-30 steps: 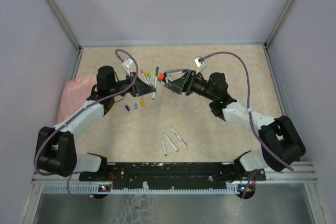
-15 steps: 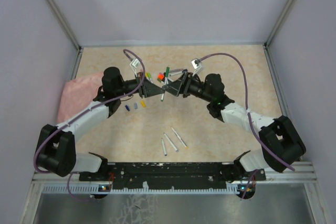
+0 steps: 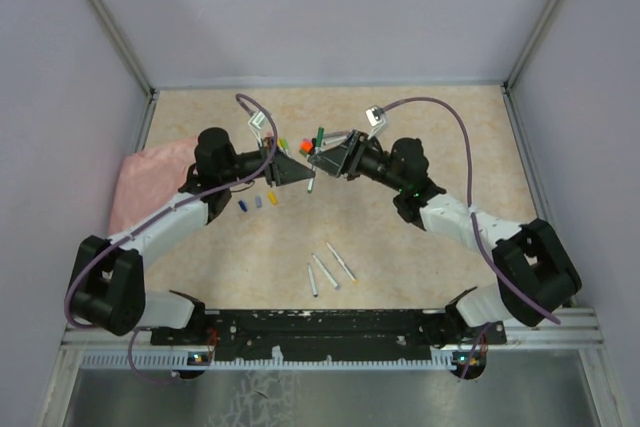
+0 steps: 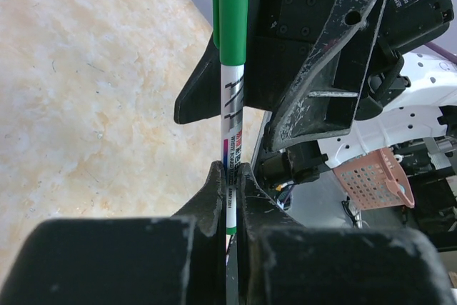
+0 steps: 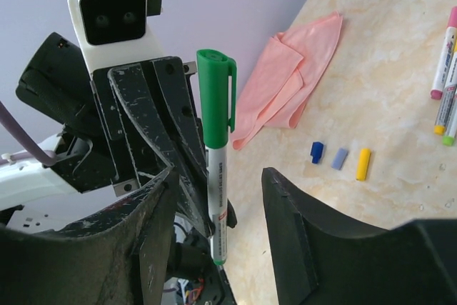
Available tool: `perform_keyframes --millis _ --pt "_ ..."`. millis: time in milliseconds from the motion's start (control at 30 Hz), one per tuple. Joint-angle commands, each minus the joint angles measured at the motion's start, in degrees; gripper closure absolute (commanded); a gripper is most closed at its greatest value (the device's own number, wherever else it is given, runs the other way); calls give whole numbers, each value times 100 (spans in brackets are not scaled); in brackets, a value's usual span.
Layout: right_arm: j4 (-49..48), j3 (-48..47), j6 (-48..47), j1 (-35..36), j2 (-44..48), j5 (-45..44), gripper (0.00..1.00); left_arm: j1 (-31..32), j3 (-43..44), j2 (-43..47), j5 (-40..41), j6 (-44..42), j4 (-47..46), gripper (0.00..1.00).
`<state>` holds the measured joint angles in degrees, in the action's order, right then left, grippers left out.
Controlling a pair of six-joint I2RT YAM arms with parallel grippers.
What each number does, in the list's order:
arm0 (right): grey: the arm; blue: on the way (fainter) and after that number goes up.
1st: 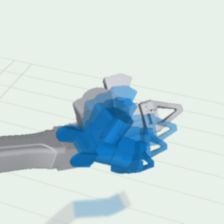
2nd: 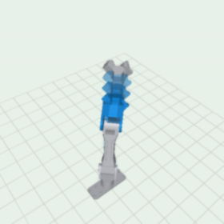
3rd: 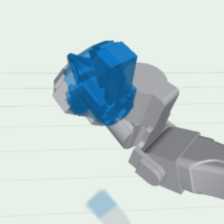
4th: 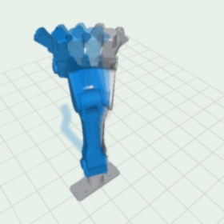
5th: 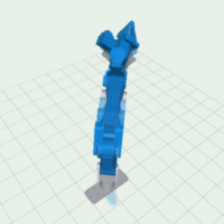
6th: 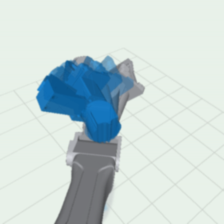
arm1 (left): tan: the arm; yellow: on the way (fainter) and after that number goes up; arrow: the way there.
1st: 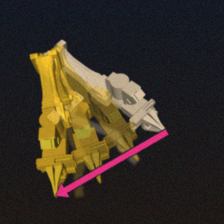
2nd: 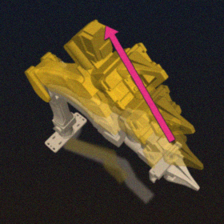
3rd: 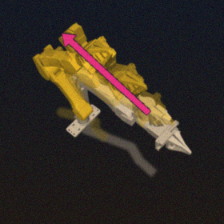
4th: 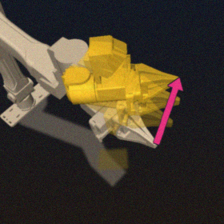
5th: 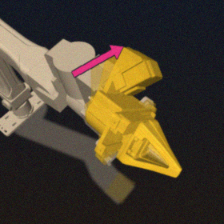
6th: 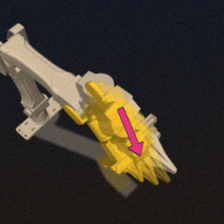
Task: Open the pen caps
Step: Pick up the pen from the center of the board.
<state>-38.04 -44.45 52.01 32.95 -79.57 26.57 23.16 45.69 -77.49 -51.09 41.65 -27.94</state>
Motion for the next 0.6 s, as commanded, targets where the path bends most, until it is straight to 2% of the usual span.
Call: perform_keyframes --millis 0,233,400,467,567 --pt "-433 -353 94 27 -100 -52 52 38 7 -55 -138 14 -255 100" --pt "-423 -377 106 65 -207 66 65 34 36 -90 -121 11 -238 100" --pt "-292 -429 -4 132 -208 77 69 35 70 -99 -86 1 -180 100" --pt "-292 -433 -4 141 -217 89 77 39 80 -110 -111 -14 -176 100" --pt "-309 -433 -23 142 -209 92 97 37 80 -95 -129 -56 -164 97"
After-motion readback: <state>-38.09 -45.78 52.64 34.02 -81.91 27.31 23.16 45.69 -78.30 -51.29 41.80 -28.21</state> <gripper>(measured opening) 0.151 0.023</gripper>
